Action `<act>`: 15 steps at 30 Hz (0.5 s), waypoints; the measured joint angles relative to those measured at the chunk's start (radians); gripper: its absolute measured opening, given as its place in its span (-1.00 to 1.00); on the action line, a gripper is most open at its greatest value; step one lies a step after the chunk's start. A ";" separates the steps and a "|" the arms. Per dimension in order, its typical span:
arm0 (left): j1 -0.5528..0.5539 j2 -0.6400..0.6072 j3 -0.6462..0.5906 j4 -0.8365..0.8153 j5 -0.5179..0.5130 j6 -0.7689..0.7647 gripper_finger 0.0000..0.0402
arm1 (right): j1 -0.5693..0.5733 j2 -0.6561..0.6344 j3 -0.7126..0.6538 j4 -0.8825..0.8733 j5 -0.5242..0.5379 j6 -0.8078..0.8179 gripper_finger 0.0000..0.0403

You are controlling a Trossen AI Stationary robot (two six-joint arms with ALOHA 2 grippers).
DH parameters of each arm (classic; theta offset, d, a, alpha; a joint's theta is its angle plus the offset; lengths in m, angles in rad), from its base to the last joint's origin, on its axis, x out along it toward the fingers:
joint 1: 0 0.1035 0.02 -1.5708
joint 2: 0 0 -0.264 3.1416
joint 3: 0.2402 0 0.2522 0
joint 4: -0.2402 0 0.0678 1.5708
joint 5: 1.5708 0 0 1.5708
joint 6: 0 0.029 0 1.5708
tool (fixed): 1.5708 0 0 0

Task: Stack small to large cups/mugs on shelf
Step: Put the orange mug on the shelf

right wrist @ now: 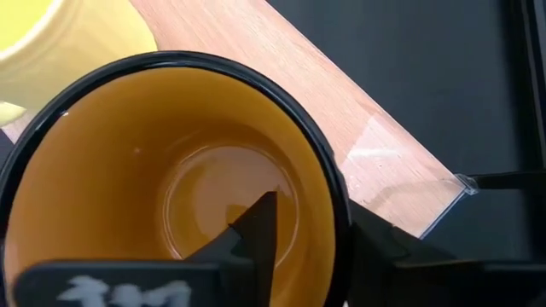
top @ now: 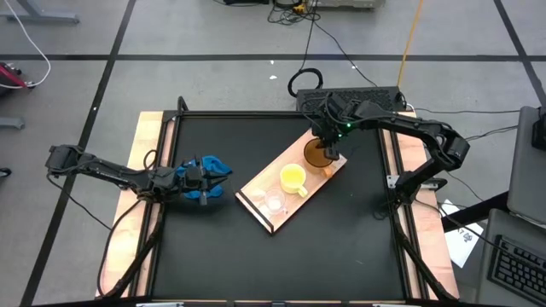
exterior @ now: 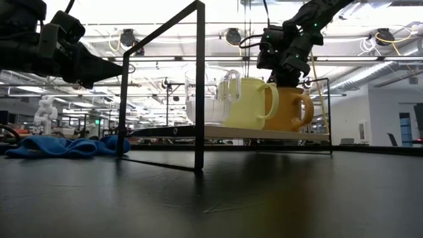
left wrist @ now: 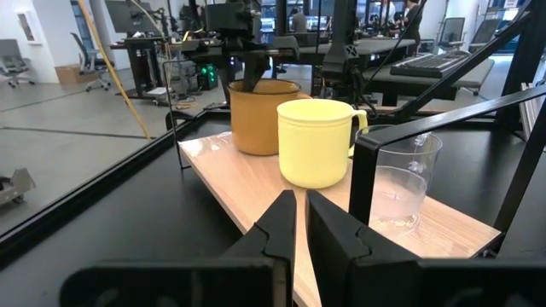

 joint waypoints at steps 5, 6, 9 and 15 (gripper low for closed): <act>0.000 0.000 0.000 0.000 0.000 0.000 -0.84 | 0.000 -0.003 -0.001 0.016 -0.001 0.000 -0.34; 0.000 0.000 0.000 0.000 0.000 0.000 -0.84 | 0.000 -0.006 -0.002 0.023 -0.002 0.001 -0.30; 0.000 0.000 0.000 0.000 0.000 0.000 -0.84 | 0.000 -0.022 -0.005 0.038 -0.004 0.002 -0.23; 0.000 0.000 0.000 0.000 0.000 -0.007 -0.84 | 0.001 -0.085 -0.004 0.049 -0.002 0.018 -0.11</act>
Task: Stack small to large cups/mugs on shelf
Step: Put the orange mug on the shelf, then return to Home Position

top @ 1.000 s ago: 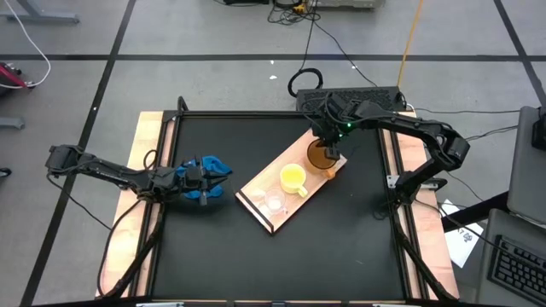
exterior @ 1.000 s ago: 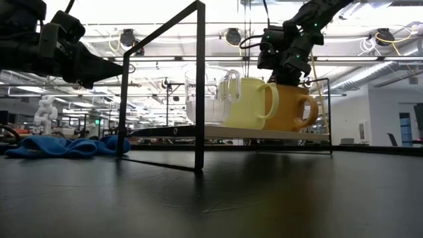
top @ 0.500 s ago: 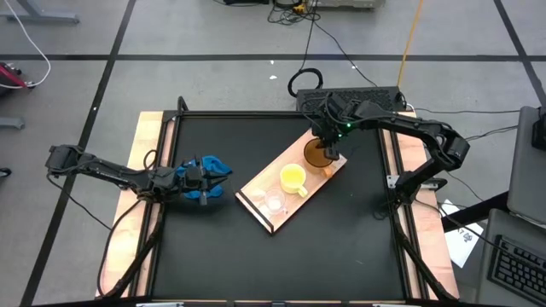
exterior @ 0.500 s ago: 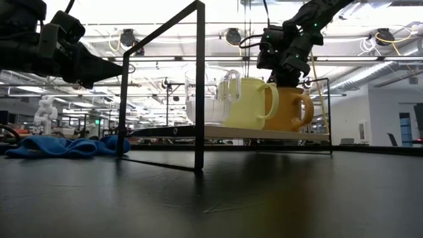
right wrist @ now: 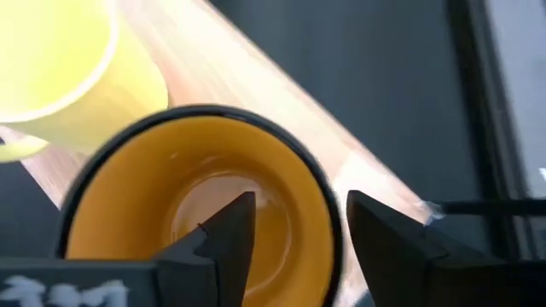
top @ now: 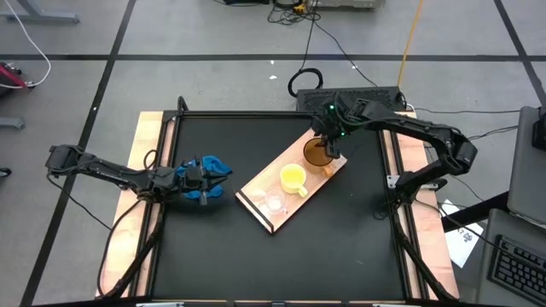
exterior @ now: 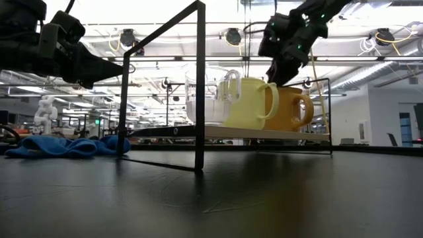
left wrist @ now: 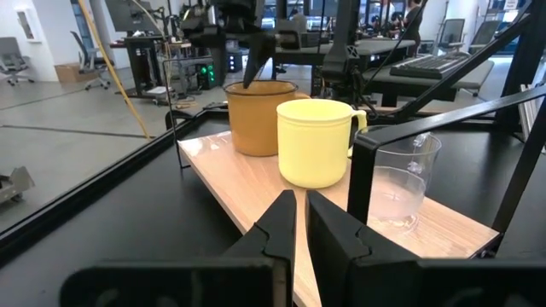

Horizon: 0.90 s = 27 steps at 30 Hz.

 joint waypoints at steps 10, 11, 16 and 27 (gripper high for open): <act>0.000 0.000 0.000 0.010 0.000 0.029 -0.84 | -0.003 -0.190 0.003 -0.035 0.009 0.082 -0.14; 0.000 0.000 0.000 0.017 0.000 0.047 -0.84 | -0.003 -0.213 0.003 -0.046 0.010 0.082 -0.15; -0.003 0.000 0.000 0.065 0.015 0.148 -0.86 | -0.003 -0.321 0.003 -0.118 0.010 0.082 -0.40; -0.072 -0.068 0.026 0.016 -0.023 0.214 -0.99 | -0.001 -0.522 0.000 -0.282 0.011 0.141 -0.98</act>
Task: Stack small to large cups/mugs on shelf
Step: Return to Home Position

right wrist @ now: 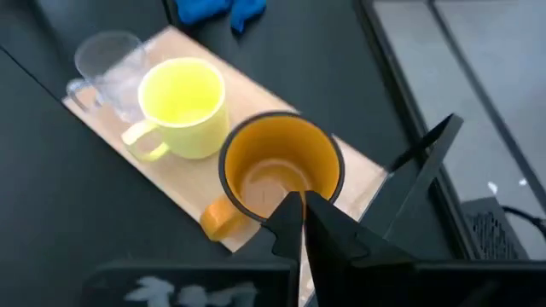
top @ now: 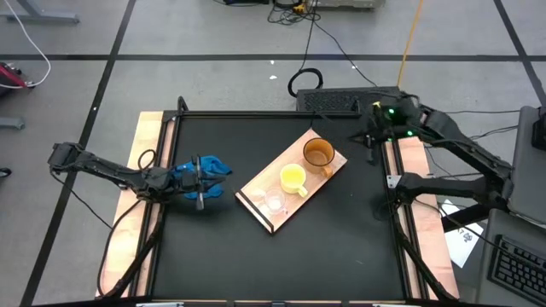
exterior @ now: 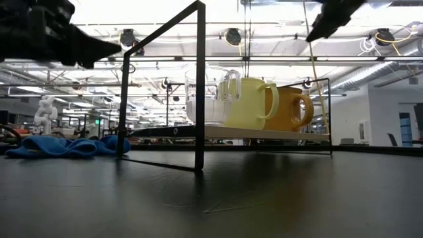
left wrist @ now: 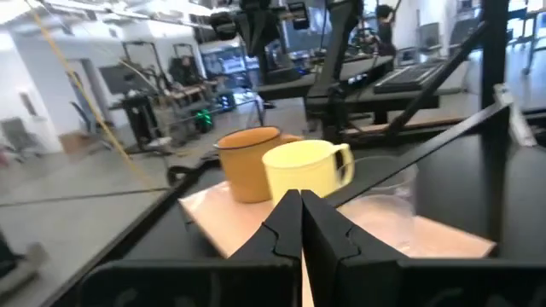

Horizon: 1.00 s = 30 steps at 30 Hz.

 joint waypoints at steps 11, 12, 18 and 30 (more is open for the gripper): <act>-0.145 -0.170 0.267 -0.518 -0.259 -0.030 -1.00 | 0.000 -0.280 -0.213 0.090 -0.005 0.102 -1.00; -0.156 -0.191 0.269 -0.518 -0.269 -0.009 -1.00 | 0.000 -0.309 -0.243 0.101 -0.005 0.106 -1.00; -0.179 -0.322 0.259 -0.581 -0.385 -0.001 -1.00 | 0.000 -0.476 -0.432 0.224 -0.044 0.191 -1.00; -0.226 -0.568 0.058 -0.527 -0.422 -0.009 -1.00 | 0.001 -0.623 -0.580 0.383 -0.165 0.320 -1.00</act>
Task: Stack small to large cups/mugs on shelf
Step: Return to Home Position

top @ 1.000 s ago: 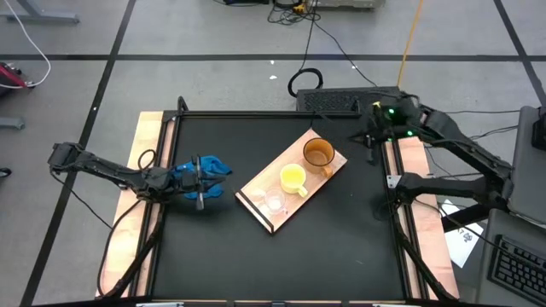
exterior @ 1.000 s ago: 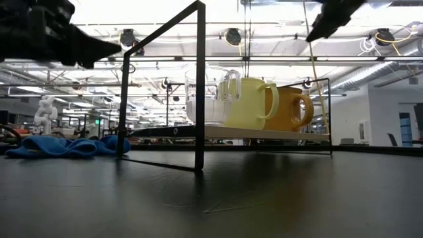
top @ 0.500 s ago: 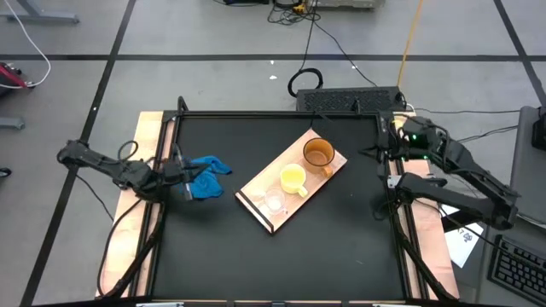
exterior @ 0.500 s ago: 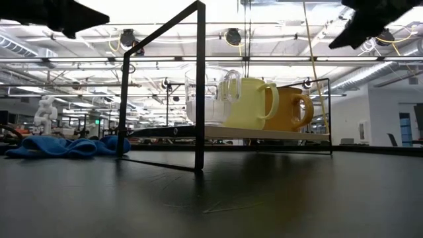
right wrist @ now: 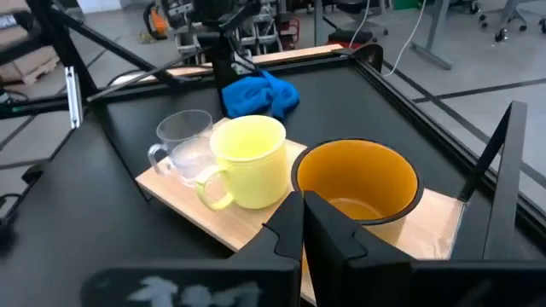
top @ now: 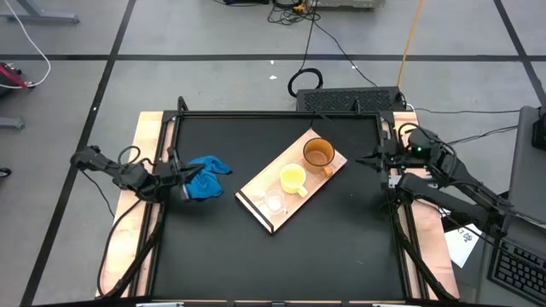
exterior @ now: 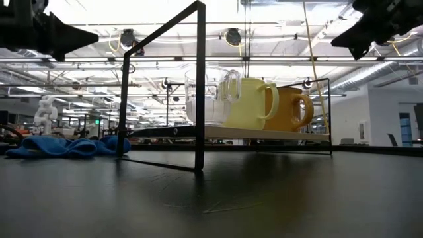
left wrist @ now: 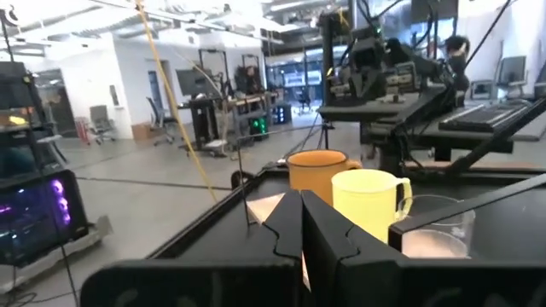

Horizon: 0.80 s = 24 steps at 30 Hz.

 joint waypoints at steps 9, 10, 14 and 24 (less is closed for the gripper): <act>-0.057 -0.062 -0.037 0.024 -0.100 0.078 -1.00 | -0.003 0.006 -0.141 0.234 0.002 0.118 -1.00; -0.065 -0.062 -0.037 0.023 -0.102 0.080 -1.00 | -0.003 0.009 -0.161 0.268 0.002 0.141 -1.00; -0.094 -0.062 -0.040 0.016 -0.096 0.035 -1.00 | -0.003 0.024 -0.227 0.350 0.002 0.188 -1.00; -0.137 -0.062 -0.084 0.028 -0.103 0.029 -1.00 | 0.000 0.022 -0.339 0.544 0.025 0.233 -1.00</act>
